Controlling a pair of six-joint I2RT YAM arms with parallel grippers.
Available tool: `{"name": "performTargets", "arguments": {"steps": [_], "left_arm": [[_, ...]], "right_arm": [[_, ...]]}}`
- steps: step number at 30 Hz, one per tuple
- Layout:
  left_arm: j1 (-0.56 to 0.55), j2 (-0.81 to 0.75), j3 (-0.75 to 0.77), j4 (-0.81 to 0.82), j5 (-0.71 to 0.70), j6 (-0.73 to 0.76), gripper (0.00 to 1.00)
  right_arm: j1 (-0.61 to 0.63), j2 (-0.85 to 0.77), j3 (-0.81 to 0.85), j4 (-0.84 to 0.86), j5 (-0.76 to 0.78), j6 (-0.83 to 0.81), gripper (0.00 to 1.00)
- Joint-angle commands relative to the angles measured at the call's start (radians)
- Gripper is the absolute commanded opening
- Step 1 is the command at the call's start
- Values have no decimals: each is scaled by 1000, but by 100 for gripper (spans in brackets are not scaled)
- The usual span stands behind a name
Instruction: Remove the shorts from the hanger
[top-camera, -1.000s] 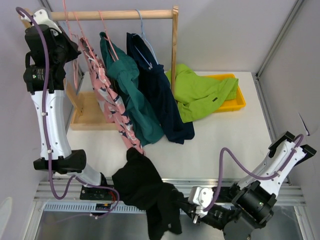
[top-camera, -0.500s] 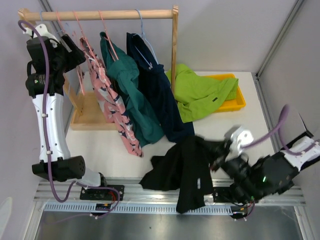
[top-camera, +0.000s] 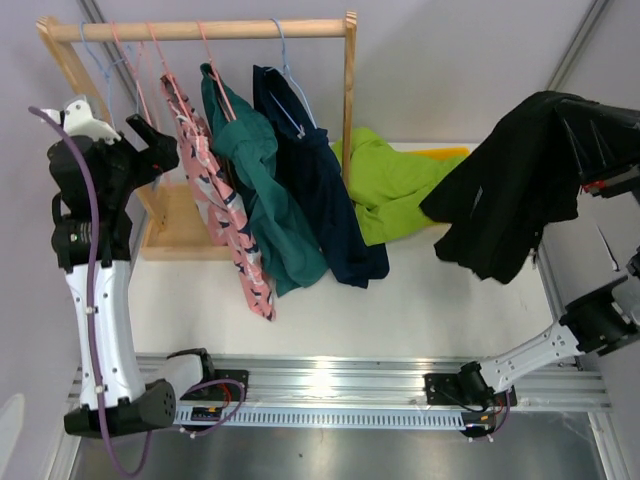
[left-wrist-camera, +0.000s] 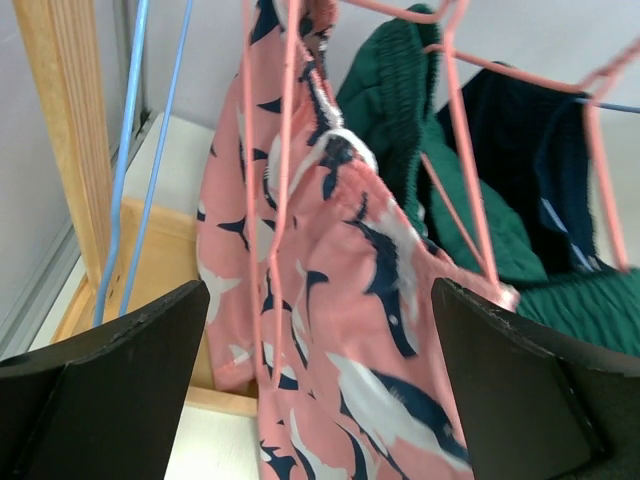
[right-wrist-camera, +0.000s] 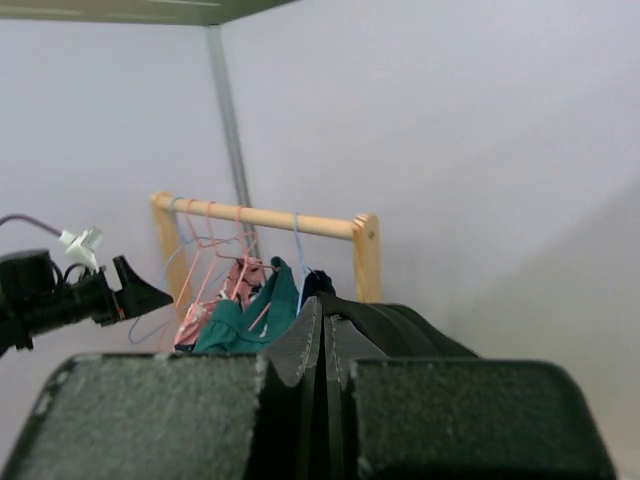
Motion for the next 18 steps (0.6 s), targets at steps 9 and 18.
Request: {"name": "performTargets", "arguments": {"steps": [9,18], "left_arm": [[3,-99,-103,92,87,9,99],[-1,-122,-166,132,102,2,99]], "right_arm": [[569,8,24,878,71,-1253,0],[317,254,-20,1228,11,-1389,0]]}}
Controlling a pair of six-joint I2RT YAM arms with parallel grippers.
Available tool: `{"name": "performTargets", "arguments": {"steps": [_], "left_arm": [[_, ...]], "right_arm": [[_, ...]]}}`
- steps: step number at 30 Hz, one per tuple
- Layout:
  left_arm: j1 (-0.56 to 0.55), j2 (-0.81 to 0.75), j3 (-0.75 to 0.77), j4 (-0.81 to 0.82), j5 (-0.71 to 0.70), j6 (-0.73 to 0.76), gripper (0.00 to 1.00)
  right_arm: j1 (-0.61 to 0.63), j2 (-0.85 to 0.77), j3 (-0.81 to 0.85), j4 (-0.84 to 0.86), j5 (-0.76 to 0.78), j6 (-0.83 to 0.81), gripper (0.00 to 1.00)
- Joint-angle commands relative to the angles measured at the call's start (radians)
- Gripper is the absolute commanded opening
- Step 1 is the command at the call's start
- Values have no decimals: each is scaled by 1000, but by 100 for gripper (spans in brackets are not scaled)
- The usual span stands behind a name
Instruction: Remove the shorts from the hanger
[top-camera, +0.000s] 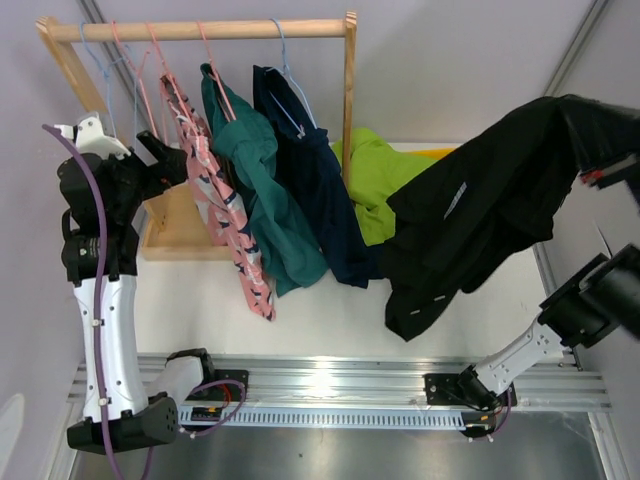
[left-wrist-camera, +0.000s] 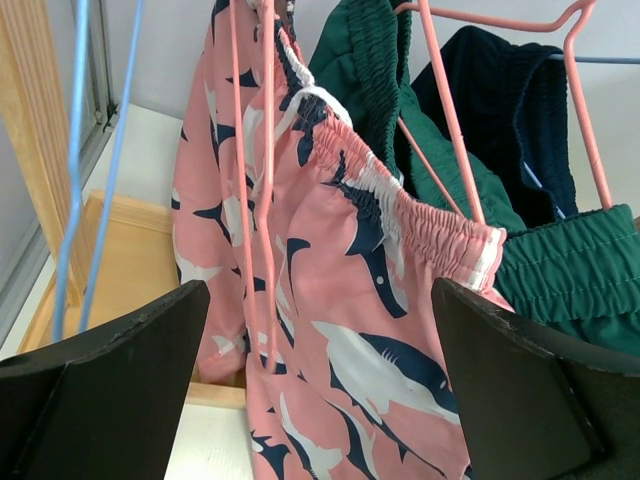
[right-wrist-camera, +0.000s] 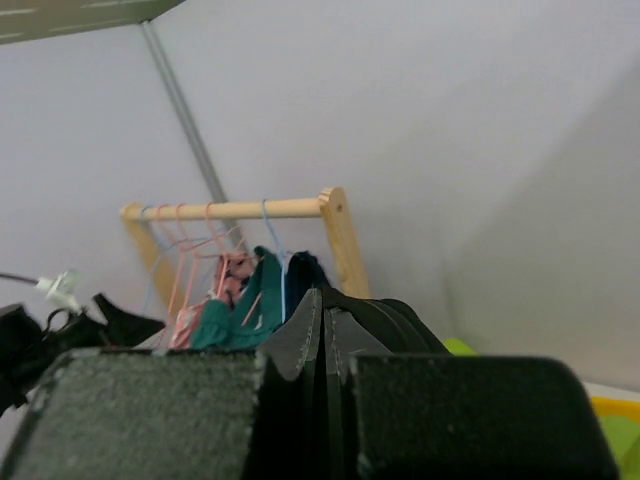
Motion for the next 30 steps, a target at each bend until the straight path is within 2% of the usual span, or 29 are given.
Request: {"name": "performTargets", "arguments": {"steps": [1,2,4,5,6,7,8,11,12,13,14,21,23,26,27,30], "left_arm": [[-1,-26,-23,61,41,-5,99],[-1,-29,-37,67,50,-8,99],[-1,-35,-44,70,55,-10,99],[-1,-38,-55,73,61,-10,99],[-1,-42,-58,75,62,-8,99],[-1,-45,-63,74,64,-4,99],[-3,-49,-66,72,65,-2,99],[-3,-58,-61,64,62,9,99],[-3,-59,-57,61,56,10,99],[-3,-61,-54,60,53,15,99],[-3,-62,-54,60,53,15,99],[-3,-72,-63,69,62,15,99],[-3,-76,-64,63,61,19,99],[-4,-82,-69,67,58,23,99],[-3,-85,-72,69,58,23,99],[-3,-90,-84,78,62,18,99]], "right_arm": [[-116,135,-58,75,0,-370,0],[-215,125,-96,-41,30,-292,0],[-356,64,-205,-318,116,148,0],[-518,45,-206,-800,123,379,0],[-597,37,-181,-1014,71,804,0],[-668,40,-131,-1183,33,951,0],[-802,37,-129,-1356,-16,1051,0],[-978,20,-132,-1427,-214,1263,0],[-1112,29,-117,-1445,-272,1297,0],[-1174,48,-86,-1471,-364,1360,0],[-1296,107,-13,-1520,-409,1377,0],[-1685,451,409,-1659,-724,1527,0],[-1809,497,457,-1647,-835,1610,0],[-1945,552,442,-1582,-946,1698,0],[-1975,566,414,-1556,-1015,1756,0],[-2053,595,266,-1430,-1077,1816,0]]}}
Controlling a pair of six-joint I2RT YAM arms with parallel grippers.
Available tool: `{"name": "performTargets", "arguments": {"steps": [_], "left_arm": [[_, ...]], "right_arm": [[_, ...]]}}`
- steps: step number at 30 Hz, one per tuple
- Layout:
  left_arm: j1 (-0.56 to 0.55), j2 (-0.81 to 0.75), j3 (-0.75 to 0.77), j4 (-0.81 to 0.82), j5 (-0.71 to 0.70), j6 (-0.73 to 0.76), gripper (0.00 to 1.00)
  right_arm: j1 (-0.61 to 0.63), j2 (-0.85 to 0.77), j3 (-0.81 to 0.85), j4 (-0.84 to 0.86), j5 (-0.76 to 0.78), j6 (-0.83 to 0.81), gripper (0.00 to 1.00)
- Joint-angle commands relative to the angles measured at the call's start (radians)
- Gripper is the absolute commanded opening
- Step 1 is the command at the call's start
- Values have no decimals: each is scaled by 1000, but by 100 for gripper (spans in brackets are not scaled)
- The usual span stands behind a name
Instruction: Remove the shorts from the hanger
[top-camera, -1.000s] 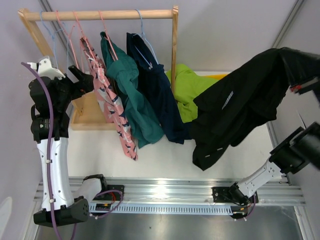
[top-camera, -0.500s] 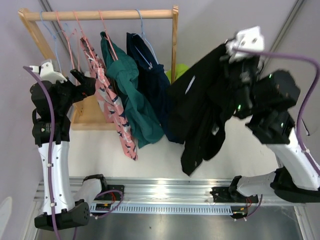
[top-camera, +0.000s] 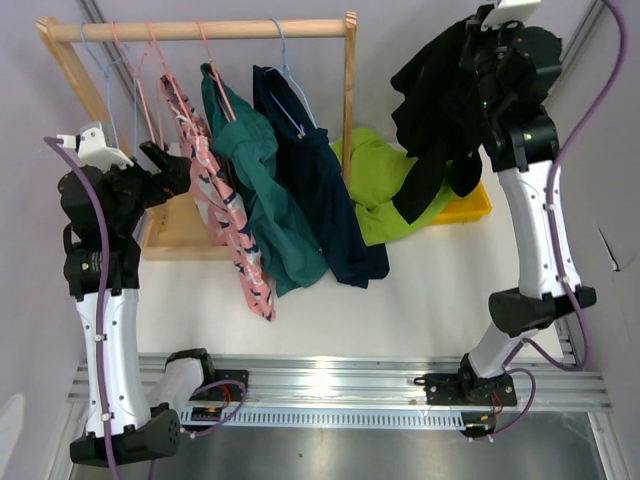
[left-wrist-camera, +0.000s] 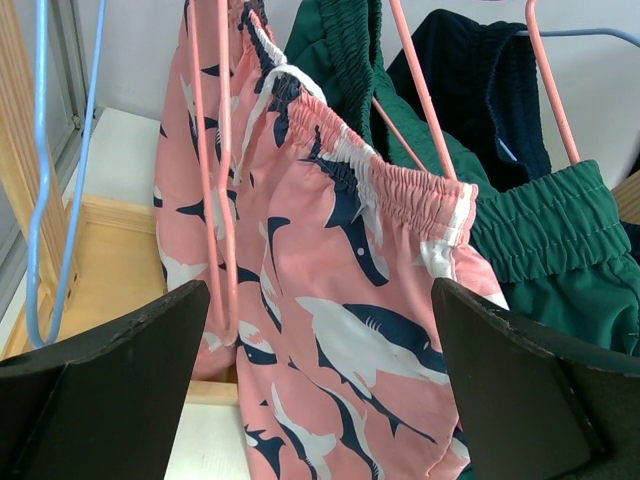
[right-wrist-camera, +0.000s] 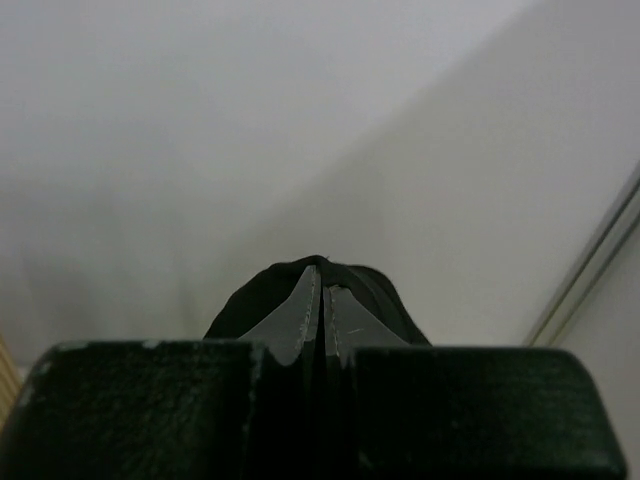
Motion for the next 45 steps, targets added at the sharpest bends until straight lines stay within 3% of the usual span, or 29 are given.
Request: {"name": "performTargets", "arguments": {"steps": [1,3,7,8,10,11,12,13,14,19,28,34,41,45], "left_arm": [[-2,-21,-14,46,15,11,99],[-2,-25,-18,46,7,18,99],[-2,-19,-11,40,-16,24,99],[-2,-14,-2,37,-19,22,99],[-2,-4,14,27,-24,18,99],[-2,-1,26,23,-25,16,99],[-2,2,41,17,-30,16,99],[-2,5,64,7,-34,16,99],[-2,7,75,0,-37,13,99],[-3,16,169,-24,-19,-19,99],[-14,157,341,-21,1,-74,99],[-43,275,414,-7,6,-94,96],[-126,384,488,-10,-63,-91,94],[-149,435,515,-12,-118,-90,84]], "right_arm": [[-72,51,-107,162,-176,174,0],[-102,74,-173,179,-189,205,0],[-116,-1,-556,397,-171,308,0],[-117,-51,-725,436,-172,330,0],[-125,-76,-846,480,-180,394,0],[-132,-66,-900,464,-192,414,6],[-152,-57,-919,431,-201,432,55],[-158,-46,-934,418,-198,455,90],[-163,-47,-978,415,-187,460,99],[-168,-168,-1116,418,-158,475,99],[-93,-671,-1435,304,-153,534,99],[-1,-909,-1494,165,-123,552,99],[44,-997,-1509,67,-100,546,99],[46,-1024,-1519,39,-97,540,99]]}}
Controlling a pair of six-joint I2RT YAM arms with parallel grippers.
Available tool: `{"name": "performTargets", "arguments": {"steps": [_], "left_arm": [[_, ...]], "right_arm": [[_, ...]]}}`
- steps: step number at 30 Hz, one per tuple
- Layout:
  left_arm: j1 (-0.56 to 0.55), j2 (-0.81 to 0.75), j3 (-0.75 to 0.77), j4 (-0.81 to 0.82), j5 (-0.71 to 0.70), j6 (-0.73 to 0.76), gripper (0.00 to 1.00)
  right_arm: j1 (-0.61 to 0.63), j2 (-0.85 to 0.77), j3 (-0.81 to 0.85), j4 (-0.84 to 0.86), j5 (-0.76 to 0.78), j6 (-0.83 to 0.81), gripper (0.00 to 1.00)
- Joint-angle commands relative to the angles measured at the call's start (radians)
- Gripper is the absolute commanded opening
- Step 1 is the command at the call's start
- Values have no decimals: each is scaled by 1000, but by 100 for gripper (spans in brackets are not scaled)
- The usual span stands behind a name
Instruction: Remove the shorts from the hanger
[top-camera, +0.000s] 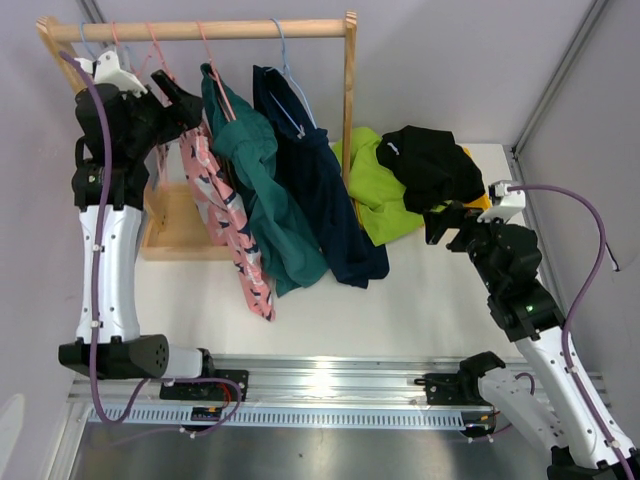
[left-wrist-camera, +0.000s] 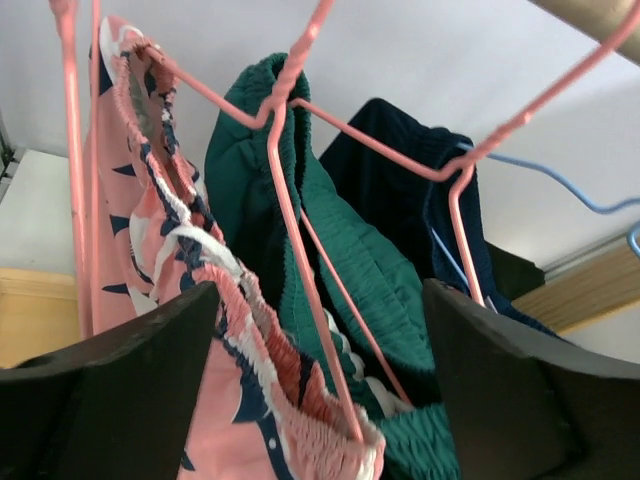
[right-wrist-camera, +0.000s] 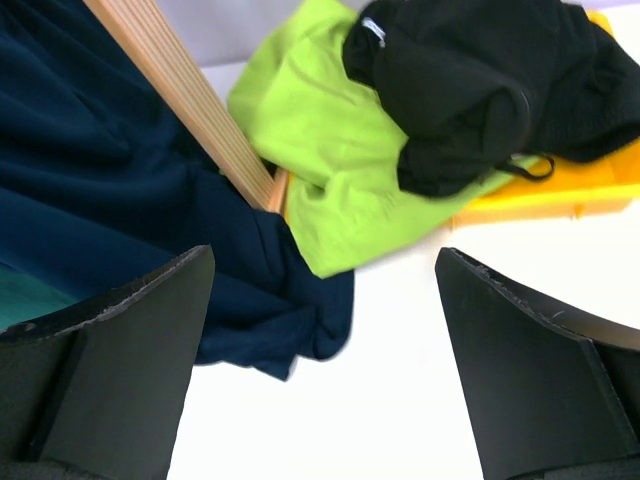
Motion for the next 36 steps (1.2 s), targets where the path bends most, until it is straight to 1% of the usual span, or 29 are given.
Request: {"name": "performTargets", "arguments": {"steps": [1,2,3,5,6,7,8,9,11,12,14,15,16,17,18,20,23,25,26,27,28,30,31,32,33,34,36], "left_arm": [[-18,18,73,23,-65,-7,82],[-18,35,82,23,-74,-5,78],[-21,41,87,23,-82,-4,68],[-21,69,111,22,-91,-1,56],[-21,80,120,14,-93,1,44],[-21,92,140,8,-88,4,41],[-21,104,157,-10,-87,4,41],[-23,124,168,-15,-85,4,35],[-21,137,180,-20,-73,4,30],[-23,146,185,-21,-73,8,22],[-23,153,193,-32,-71,13,20],[-24,163,212,-35,-71,16,17],[-26,164,217,-40,-71,16,15],[-26,169,223,-49,-68,19,10],[-26,173,237,-56,-73,19,0],[-28,184,281,-85,-76,25,0],[-32,189,360,-122,-76,33,0],[-34,192,395,-144,-75,30,0],[-34,187,438,-147,-72,28,0],[-35,174,431,-136,-70,27,0],[-34,161,423,-133,-73,21,0],[-35,143,420,-138,-71,16,0],[-37,138,420,-138,-67,16,0],[-35,134,417,-141,-64,16,0],[-37,131,412,-142,-61,16,0],[-35,126,415,-147,-61,16,0],[-37,106,403,-156,-59,11,0]], "right_arm": [[7,-33,-9,-43,23,1,99],[7,-38,-11,-49,23,-2,99],[5,-48,-12,-52,23,-2,99],[5,-51,-11,-58,21,-2,100],[5,-53,-11,-58,18,-2,100],[5,-54,-8,-61,17,-2,99],[7,-54,-6,-63,17,-1,99],[7,-54,-6,-63,18,-2,99],[7,-54,-6,-58,20,-2,100],[7,-53,-6,-58,18,-2,99],[7,-53,-5,-56,17,-2,99],[8,-53,-5,-55,10,-1,99],[7,-53,-5,-53,7,-1,99],[7,-51,-1,-53,1,1,99],[8,-51,2,-50,-5,4,99],[13,-50,20,-43,-42,9,99],[68,-41,52,-21,-62,-2,99],[170,-22,109,-3,-46,-16,99],[215,13,133,3,-16,-39,100],[267,39,162,6,10,-53,99],[390,68,226,13,47,-71,99],[546,172,296,20,218,-160,99],[714,212,364,45,296,-201,99],[793,257,396,66,369,-243,99],[856,351,431,88,460,-317,99],[923,401,509,114,474,-332,99],[944,496,595,117,446,-327,99]]}}
